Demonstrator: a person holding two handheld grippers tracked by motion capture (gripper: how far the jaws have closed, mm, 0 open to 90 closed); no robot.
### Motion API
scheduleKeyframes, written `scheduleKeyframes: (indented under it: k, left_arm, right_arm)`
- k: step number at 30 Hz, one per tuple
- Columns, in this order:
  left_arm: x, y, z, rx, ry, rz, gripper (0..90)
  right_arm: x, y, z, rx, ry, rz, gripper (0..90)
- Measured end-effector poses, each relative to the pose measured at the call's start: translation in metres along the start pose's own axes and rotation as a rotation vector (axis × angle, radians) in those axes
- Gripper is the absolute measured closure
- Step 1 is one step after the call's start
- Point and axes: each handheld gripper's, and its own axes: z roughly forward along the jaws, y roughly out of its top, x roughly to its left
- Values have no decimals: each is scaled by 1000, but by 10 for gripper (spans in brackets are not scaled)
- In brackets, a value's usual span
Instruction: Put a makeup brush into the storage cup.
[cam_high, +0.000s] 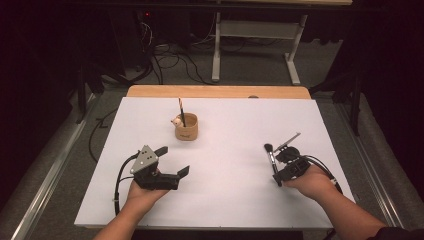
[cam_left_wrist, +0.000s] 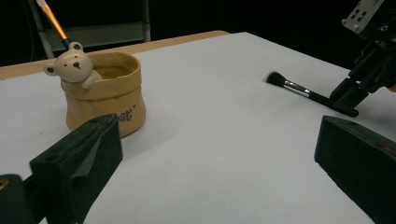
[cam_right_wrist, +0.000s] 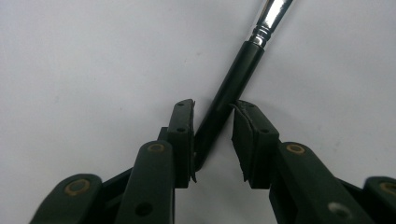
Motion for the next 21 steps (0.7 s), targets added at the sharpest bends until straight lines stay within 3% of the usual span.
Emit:
scheduleKeyframes:
  k: [12,21]
  left_arm:
    - [0,0,-1,-5,1,2,18]
    - [0,1,-2,-10,0,-2,20]
  right_arm:
    - [1,2,4,5,-13,4,724]
    - [1,1,8,12,-32,-9,793]
